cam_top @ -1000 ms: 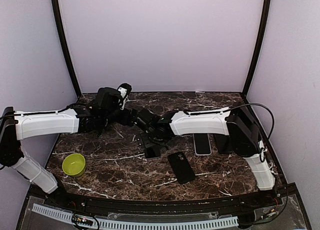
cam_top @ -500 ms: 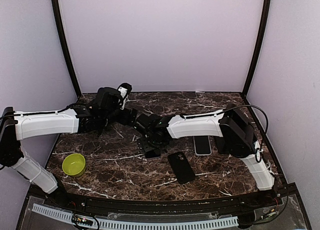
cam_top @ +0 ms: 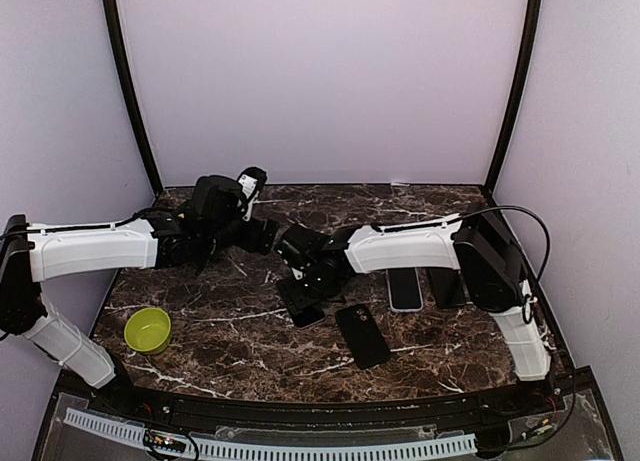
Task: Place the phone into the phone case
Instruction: Move the phone to the center of the board.
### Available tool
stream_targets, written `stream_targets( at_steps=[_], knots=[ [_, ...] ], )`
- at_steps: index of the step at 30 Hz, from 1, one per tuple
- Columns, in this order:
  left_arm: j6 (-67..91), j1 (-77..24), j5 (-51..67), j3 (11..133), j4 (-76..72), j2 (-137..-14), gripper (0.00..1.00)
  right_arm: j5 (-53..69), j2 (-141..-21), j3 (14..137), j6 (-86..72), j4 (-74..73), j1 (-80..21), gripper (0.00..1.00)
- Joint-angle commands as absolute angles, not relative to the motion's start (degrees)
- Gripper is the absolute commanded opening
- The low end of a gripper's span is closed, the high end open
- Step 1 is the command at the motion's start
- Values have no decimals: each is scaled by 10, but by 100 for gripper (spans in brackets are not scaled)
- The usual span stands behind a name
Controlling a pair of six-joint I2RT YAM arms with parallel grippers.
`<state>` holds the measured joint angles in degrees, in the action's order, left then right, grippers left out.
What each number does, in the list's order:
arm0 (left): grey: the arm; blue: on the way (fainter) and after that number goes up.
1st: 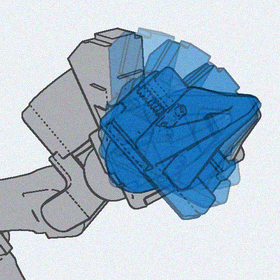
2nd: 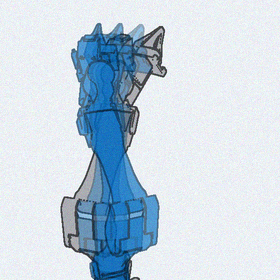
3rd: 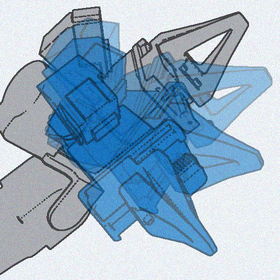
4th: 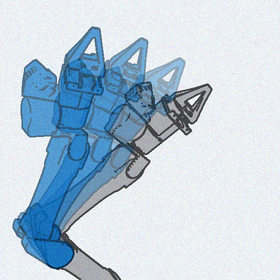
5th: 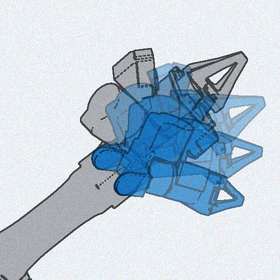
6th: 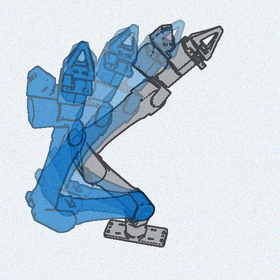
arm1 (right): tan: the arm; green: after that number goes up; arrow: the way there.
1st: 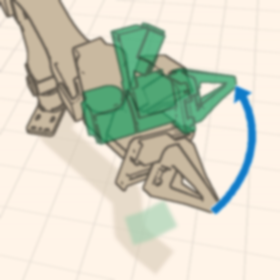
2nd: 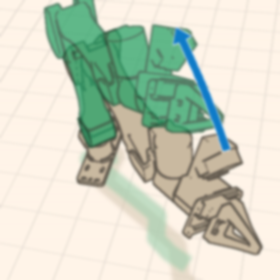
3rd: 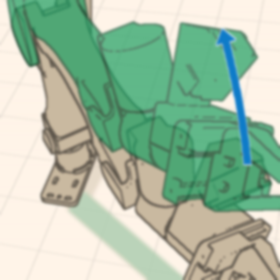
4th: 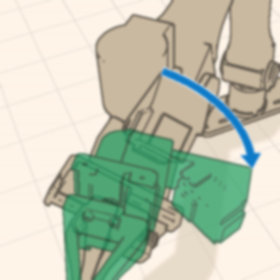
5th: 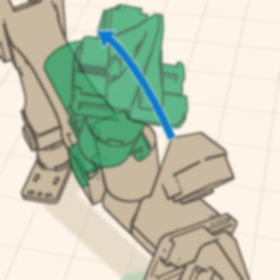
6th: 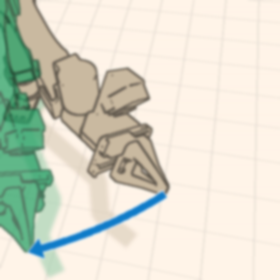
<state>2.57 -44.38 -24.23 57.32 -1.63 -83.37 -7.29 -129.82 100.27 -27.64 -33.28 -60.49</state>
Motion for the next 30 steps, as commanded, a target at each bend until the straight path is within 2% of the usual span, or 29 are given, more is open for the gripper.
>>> stream_targets(
  at_steps=[1,8,13,14,17,21,30],
  knots=[
    [19,-446,-241,587,-20,-808,99,-17,-1271,958,-252,-455,-625,62],
    [13,-446,-249,586,-22,-809,99,-67,-1249,944,-262,-503,-640,71],
    [17,-432,-254,588,-21,-808,99,-104,-1258,996,-270,-472,-640,78],
    [28,-427,-255,587,-19,-805,99,-115,-1267,1021,-271,-467,-640,81],
    [58,-395,-234,584,-16,-799,99,-143,-1284,1059,-269,-434,-641,98],
    [67,-383,-221,582,-18,-792,99,-178,-1291,1069,-277,-394,-638,98],
    [65,-383,-214,581,-21,-789,99,-163,-1363,1139,-302,-408,-619,98]
  ],
)
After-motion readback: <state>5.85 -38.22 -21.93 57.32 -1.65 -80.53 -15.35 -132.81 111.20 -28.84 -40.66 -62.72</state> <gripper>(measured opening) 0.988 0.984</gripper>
